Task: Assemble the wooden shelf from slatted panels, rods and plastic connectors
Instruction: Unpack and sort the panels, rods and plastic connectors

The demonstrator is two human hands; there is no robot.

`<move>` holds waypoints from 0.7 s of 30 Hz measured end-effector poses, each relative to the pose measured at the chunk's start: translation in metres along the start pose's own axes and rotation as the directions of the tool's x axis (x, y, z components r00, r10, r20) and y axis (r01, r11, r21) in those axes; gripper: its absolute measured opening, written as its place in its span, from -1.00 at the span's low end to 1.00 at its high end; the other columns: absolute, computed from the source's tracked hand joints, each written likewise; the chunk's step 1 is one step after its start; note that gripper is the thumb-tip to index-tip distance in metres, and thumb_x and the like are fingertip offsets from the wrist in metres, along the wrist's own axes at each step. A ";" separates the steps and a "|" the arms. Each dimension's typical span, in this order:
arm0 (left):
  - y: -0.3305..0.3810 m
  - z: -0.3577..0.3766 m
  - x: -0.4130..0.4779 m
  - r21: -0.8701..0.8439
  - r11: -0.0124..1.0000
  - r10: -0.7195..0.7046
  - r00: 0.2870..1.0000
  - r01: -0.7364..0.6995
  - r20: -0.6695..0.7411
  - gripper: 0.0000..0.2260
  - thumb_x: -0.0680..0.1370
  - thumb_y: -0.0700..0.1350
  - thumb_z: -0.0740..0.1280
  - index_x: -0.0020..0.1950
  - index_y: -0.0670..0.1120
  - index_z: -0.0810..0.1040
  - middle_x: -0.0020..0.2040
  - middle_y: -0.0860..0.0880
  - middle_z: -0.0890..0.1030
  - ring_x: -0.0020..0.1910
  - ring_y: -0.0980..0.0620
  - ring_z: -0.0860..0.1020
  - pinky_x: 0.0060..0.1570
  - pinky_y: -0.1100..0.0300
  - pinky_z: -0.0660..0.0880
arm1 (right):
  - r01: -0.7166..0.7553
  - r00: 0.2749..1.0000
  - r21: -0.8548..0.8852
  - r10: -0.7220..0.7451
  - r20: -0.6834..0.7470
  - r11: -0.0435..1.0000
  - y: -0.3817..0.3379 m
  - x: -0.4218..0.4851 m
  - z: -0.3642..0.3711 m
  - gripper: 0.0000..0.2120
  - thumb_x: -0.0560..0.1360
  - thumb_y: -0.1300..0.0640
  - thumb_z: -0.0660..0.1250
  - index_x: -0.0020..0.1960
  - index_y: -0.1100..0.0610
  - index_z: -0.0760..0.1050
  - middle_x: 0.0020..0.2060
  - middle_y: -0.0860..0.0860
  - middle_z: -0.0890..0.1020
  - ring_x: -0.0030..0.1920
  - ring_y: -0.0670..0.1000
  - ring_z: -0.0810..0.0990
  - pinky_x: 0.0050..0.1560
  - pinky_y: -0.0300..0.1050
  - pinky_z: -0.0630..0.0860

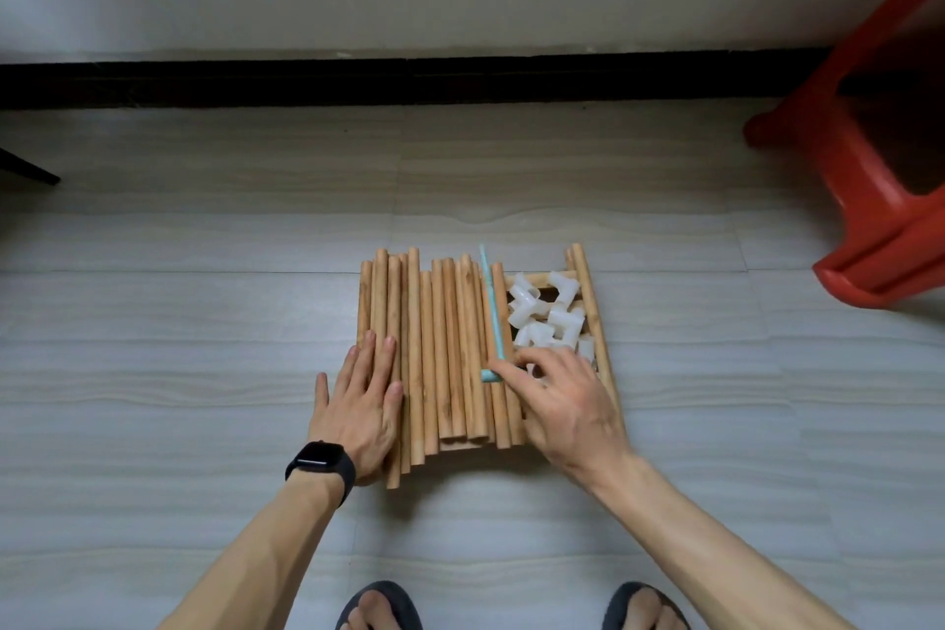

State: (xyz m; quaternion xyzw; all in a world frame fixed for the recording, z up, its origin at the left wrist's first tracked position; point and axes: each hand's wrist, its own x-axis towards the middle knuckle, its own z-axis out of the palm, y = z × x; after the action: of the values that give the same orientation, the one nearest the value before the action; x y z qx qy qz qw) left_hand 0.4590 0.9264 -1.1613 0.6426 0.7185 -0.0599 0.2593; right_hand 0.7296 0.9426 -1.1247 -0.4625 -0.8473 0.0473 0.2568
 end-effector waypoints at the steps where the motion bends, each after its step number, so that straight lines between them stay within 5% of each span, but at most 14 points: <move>1: 0.003 -0.003 0.001 0.027 1.000 0.006 1.000 -0.006 -0.011 -0.45 0.61 0.21 -0.27 0.57 0.18 -0.36 0.54 0.14 -0.41 0.60 0.05 -0.25 0.55 -0.15 -0.23 | -0.083 0.996 0.005 0.083 -0.040 0.997 0.016 -0.014 -0.016 -0.61 0.47 0.35 0.40 0.26 0.11 0.60 0.03 0.06 0.60 -0.02 0.06 0.52 -0.02 -0.15 0.38; 7: 0.065 -0.019 0.018 0.200 0.960 0.203 0.979 -0.197 -0.007 -0.35 0.54 0.37 -0.27 0.58 0.18 -0.34 0.54 0.07 -0.39 0.60 -0.02 -0.23 0.55 -0.12 -0.18 | -0.479 0.877 -0.112 0.479 -0.031 0.871 0.097 -0.137 -0.061 -0.70 0.55 0.07 0.21 0.22 -0.01 0.58 0.00 -0.02 0.58 -0.06 0.11 0.54 -0.12 0.01 0.48; 11: 0.117 -0.008 0.016 0.252 0.920 0.279 0.953 -0.300 0.118 -0.38 0.64 0.29 -0.07 0.58 0.21 -0.34 0.54 0.08 -0.40 0.59 -0.05 -0.28 0.55 -0.16 -0.20 | -0.529 0.815 -0.238 0.566 0.125 0.814 0.109 -0.208 -0.061 -0.66 0.44 0.09 0.19 0.18 -0.13 0.46 -0.04 -0.08 0.56 -0.12 0.09 0.55 -0.20 -0.05 0.47; 18: 0.126 0.015 0.010 0.340 0.902 0.221 0.961 -0.267 0.168 -0.36 0.62 0.34 -0.06 0.54 0.26 -0.39 0.56 0.09 -0.40 0.55 -0.11 -0.42 0.51 -0.30 -0.23 | -0.555 0.694 -0.300 0.631 0.346 0.776 0.106 -0.250 -0.054 -0.51 0.23 0.20 0.53 0.09 -0.13 0.53 -0.04 -0.09 0.55 -0.09 0.04 0.57 -0.20 -0.06 0.50; 21: 0.124 0.014 0.010 0.360 0.896 0.208 0.962 -0.260 0.175 -0.37 0.61 0.36 -0.09 0.49 0.28 -0.45 0.58 0.09 -0.38 0.55 -0.10 -0.40 0.50 -0.30 -0.26 | -0.627 0.655 -0.291 0.691 0.305 0.723 0.098 -0.241 -0.054 -0.67 0.28 0.06 0.28 0.03 -0.06 0.60 0.02 -0.04 0.56 0.00 0.07 0.56 -0.07 0.01 0.52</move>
State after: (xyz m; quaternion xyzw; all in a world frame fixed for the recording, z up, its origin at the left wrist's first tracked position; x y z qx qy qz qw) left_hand 0.5812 0.9506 -1.1471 0.7570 0.5919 -0.2084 0.1823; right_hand 0.9364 0.7950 -1.2033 -0.7382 -0.6550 0.1611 0.0086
